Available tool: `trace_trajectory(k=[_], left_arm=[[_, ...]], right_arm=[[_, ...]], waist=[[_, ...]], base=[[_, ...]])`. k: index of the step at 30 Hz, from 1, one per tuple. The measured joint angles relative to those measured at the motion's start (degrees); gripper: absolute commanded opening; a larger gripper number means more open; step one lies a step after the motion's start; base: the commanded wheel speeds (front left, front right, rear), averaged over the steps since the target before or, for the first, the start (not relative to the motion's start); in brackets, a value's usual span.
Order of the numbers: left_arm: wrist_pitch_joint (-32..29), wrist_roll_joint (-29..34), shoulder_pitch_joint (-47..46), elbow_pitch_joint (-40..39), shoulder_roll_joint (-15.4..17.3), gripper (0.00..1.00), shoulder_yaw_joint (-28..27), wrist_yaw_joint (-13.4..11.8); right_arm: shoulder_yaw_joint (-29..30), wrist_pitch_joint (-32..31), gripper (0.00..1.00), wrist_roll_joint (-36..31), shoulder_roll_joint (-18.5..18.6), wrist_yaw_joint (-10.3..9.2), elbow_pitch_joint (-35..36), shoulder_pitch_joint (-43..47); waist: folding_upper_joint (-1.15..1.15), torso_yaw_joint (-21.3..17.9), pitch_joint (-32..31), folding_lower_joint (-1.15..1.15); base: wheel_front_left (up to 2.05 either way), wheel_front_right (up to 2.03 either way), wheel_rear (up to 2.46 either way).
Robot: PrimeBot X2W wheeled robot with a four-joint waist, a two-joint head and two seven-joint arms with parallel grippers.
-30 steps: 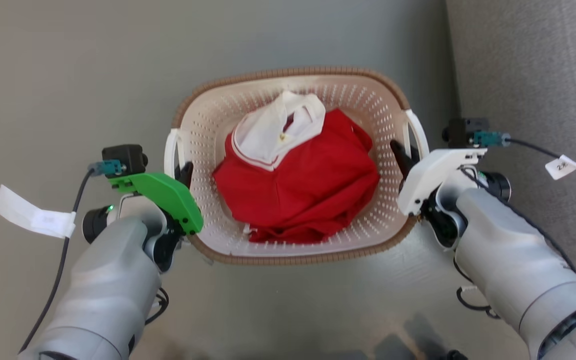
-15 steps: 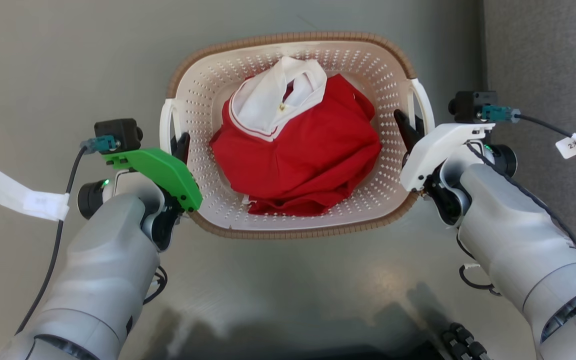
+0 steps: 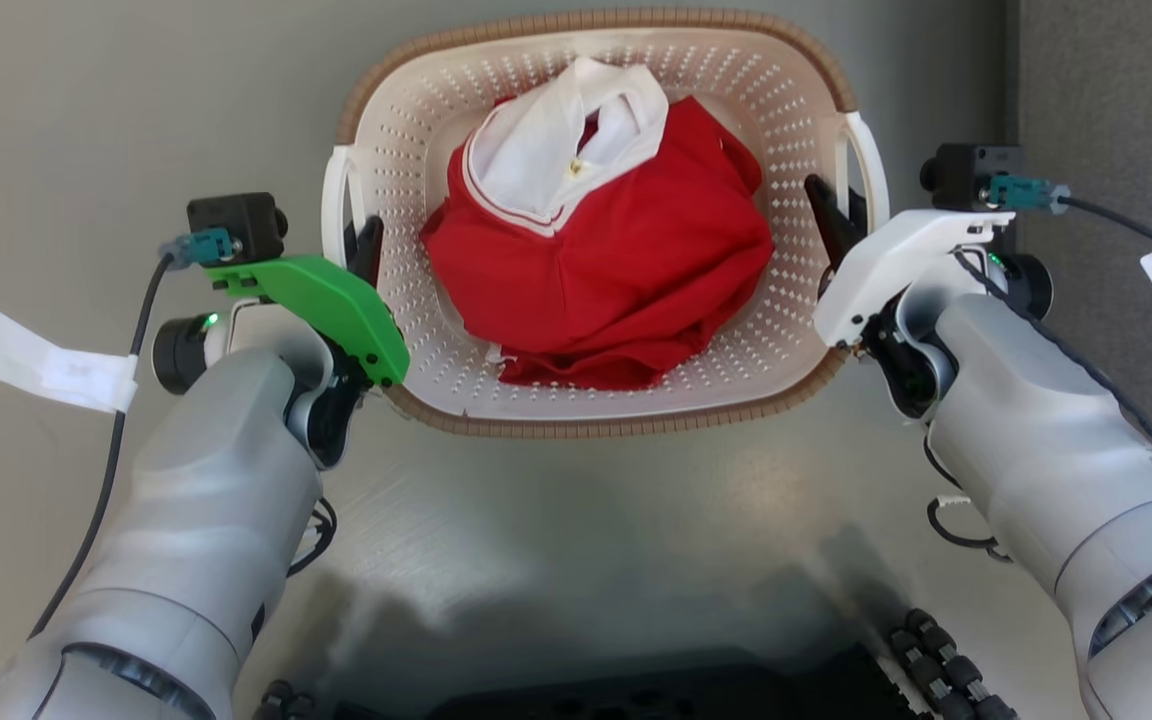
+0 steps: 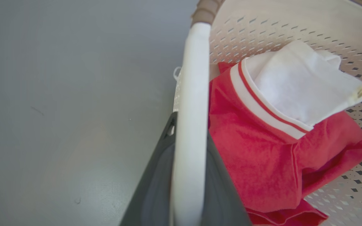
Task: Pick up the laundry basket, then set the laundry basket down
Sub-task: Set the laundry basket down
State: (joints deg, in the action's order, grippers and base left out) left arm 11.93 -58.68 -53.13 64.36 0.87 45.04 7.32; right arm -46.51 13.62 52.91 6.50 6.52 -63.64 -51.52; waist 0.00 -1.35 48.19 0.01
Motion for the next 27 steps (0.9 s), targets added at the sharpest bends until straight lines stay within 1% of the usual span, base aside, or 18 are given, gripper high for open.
trace_trajectory(k=[13,19,27], left_arm=[[0.82,0.52,-2.24,-0.05,0.00,0.00,1.11,0.00],[1.34,1.87,-3.54,-0.04,0.00,0.00,1.22,0.00],[2.24,2.15,-4.26,-0.20,0.05,0.00,1.25,0.00]], right_arm=[[1.02,0.55,0.00,-0.02,-0.07,0.03,-1.11,-2.16],[1.78,0.81,0.00,-0.19,-0.08,0.03,-1.21,-3.21],[4.14,0.80,0.00,-1.79,0.20,0.00,0.20,-3.48]], waist=[[0.00,0.31,3.45,0.00],[0.00,0.28,4.77,0.00],[0.00,0.00,6.03,0.00]], base=[[0.00,0.00,0.00],[0.00,0.00,0.00],[0.00,0.00,0.00]])
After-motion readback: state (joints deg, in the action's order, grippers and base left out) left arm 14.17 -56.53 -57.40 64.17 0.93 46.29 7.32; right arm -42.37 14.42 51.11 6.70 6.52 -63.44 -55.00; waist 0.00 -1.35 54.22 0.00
